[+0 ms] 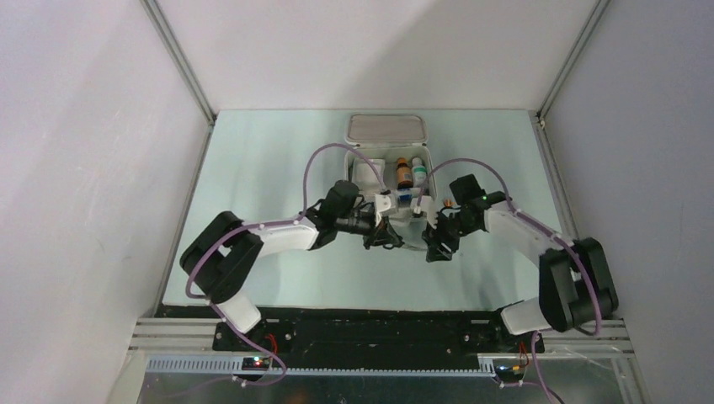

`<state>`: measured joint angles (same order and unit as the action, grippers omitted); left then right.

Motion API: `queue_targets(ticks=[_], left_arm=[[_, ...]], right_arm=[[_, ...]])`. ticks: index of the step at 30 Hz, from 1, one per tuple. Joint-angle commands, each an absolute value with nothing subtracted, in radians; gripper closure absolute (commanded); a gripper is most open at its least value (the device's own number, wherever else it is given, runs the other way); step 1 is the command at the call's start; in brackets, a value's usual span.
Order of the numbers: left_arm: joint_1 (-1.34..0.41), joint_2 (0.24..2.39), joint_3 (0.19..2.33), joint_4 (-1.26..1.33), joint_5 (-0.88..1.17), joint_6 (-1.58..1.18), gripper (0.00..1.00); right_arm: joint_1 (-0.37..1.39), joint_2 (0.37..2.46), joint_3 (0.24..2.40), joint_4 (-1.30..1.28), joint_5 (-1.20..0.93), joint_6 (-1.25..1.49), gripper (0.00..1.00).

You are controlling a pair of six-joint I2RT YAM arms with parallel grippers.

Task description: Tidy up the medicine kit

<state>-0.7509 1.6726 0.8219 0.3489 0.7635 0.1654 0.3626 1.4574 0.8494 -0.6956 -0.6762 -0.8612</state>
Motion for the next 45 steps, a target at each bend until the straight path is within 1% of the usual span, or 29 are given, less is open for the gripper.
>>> queue_targets(ticks=[1,2,3,4,5,7,8,10,13,15,19,23,25,29,34,38,40,41,42,43,44,45], left_arm=[[-0.689,1.566,0.861,0.276,0.804,0.208,1.0],[-0.668,1.556,0.877,0.214,0.81,0.22,1.0],[-0.658,1.541,0.912,0.18,0.812,0.244,1.0],[-0.636,1.534,0.952,0.108,0.812,0.258,1.0],[-0.625,1.519,0.971,0.075,0.812,0.287,1.0],[-0.593,1.498,1.018,-0.056,0.808,0.33,1.0],[-0.571,1.492,1.05,-0.086,0.805,0.362,1.0],[-0.532,1.471,1.089,-0.146,0.811,0.373,1.0],[-0.486,1.445,1.135,-0.213,0.817,0.38,1.0],[-0.452,1.422,1.167,-0.262,0.81,0.397,1.0],[-0.398,1.36,1.183,-0.338,0.758,0.392,1.0],[-0.329,1.269,1.159,-0.346,0.681,0.288,1.0],[-0.285,1.234,1.158,-0.346,0.662,0.223,1.0],[-0.204,1.168,1.149,-0.347,0.66,0.123,1.0],[-0.139,1.114,1.117,-0.344,0.652,0.106,1.0],[-0.119,1.091,1.105,-0.343,0.625,0.097,1.0],[-0.117,1.08,1.107,-0.342,0.61,0.094,1.0],[-0.117,1.077,1.107,-0.342,0.598,0.093,1.0],[-0.117,1.07,1.109,-0.341,0.592,0.088,1.0],[-0.117,1.067,1.108,-0.337,0.58,0.084,1.0],[-0.118,1.06,1.107,-0.335,0.575,0.076,1.0],[-0.117,1.057,1.105,-0.331,0.57,0.071,1.0]], right_arm=[[0.335,1.277,0.936,-0.701,-0.73,-0.814,0.4],[0.333,1.255,0.946,-0.681,-0.725,-0.75,0.36],[0.333,1.214,0.96,-0.622,-0.704,-0.704,0.26],[0.333,1.18,0.968,-0.589,-0.693,-0.61,0.2],[0.333,1.168,0.985,-0.524,-0.665,-0.56,0.07],[0.332,1.146,1.011,-0.437,-0.61,-0.427,0.01],[0.332,1.145,1.027,-0.388,-0.568,-0.356,0.01],[0.327,1.161,1.042,-0.33,-0.544,-0.306,0.01],[0.313,1.214,1.066,-0.32,-0.59,-0.393,0.01],[0.307,1.282,1.084,-0.338,-0.633,-0.575,0.04],[0.306,1.411,1.131,-0.425,-0.698,-0.865,0.14],[0.324,1.547,1.231,-0.517,-0.692,-1.016,0.27],[0.339,1.603,1.274,-0.583,-0.672,-1.064,0.35],[0.38,1.667,1.301,-0.615,-0.626,-1.115,0.38],[0.421,1.69,1.303,-0.667,-0.594,-1.181,0.4],[0.424,1.725,1.313,-0.761,-0.553,-1.219,0.41],[0.425,1.746,1.317,-0.781,-0.514,-1.213,0.53],[0.425,1.753,1.317,-0.781,-0.504,-1.185,0.57],[0.426,1.755,1.316,-0.768,-0.484,-1.155,0.69],[0.431,1.756,1.316,-0.751,-0.473,-1.075,0.77],[0.44,1.755,1.317,-0.709,-0.45,-1.018,0.9],[0.447,1.753,1.327,-0.692,-0.435,-0.905,0.96]])
